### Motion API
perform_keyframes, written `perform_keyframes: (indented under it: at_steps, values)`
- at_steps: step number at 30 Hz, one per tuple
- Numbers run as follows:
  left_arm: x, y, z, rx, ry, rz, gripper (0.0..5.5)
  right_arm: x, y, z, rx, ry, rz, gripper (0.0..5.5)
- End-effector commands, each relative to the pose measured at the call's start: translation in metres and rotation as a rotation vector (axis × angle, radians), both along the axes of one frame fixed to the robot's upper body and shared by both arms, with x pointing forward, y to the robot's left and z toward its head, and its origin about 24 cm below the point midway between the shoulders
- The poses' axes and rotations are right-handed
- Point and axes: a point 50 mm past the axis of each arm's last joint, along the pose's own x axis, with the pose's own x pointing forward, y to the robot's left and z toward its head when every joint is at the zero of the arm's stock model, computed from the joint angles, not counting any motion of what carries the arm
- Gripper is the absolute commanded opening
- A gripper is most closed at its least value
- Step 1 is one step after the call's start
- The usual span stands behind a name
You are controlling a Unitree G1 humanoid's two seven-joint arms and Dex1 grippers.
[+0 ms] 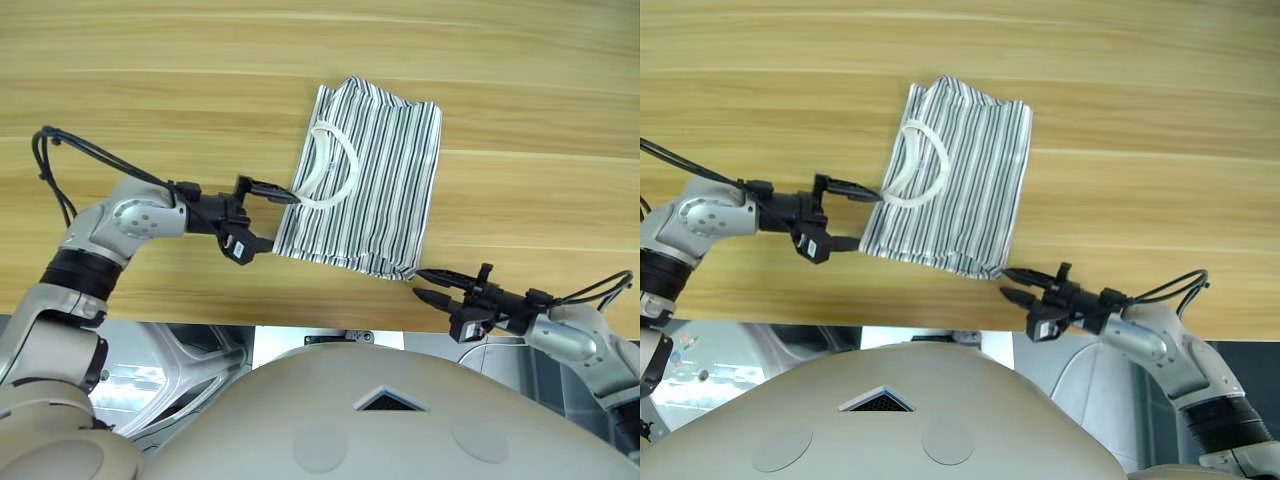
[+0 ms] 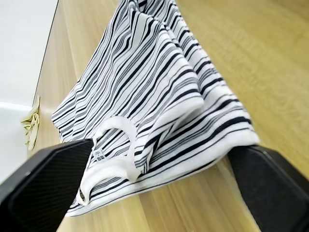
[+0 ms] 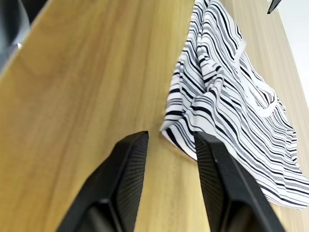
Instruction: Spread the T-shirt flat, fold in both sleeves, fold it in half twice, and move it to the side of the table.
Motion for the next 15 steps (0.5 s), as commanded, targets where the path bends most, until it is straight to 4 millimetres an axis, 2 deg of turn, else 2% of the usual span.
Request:
perform_keyframes:
  at_steps: [1,4,7,15]
  values:
    - [-0.031,0.002,-0.04,0.163,0.203,-0.08,5.06,0.004,-0.004,0.0,-0.025,0.011,-0.013,1.77]
    - [-0.033,-0.001,-0.04,0.171,0.221,-0.099,4.51,0.009,-0.015,0.004,-0.053,-0.017,-0.042,1.77]
    - [-0.032,-0.003,-0.041,0.172,0.228,-0.105,3.89,0.013,-0.016,0.007,-0.059,-0.033,-0.038,1.77]
    - [-0.028,-0.004,-0.046,0.176,0.241,-0.091,2.23,0.02,0.017,0.001,0.011,-0.024,0.084,1.77]
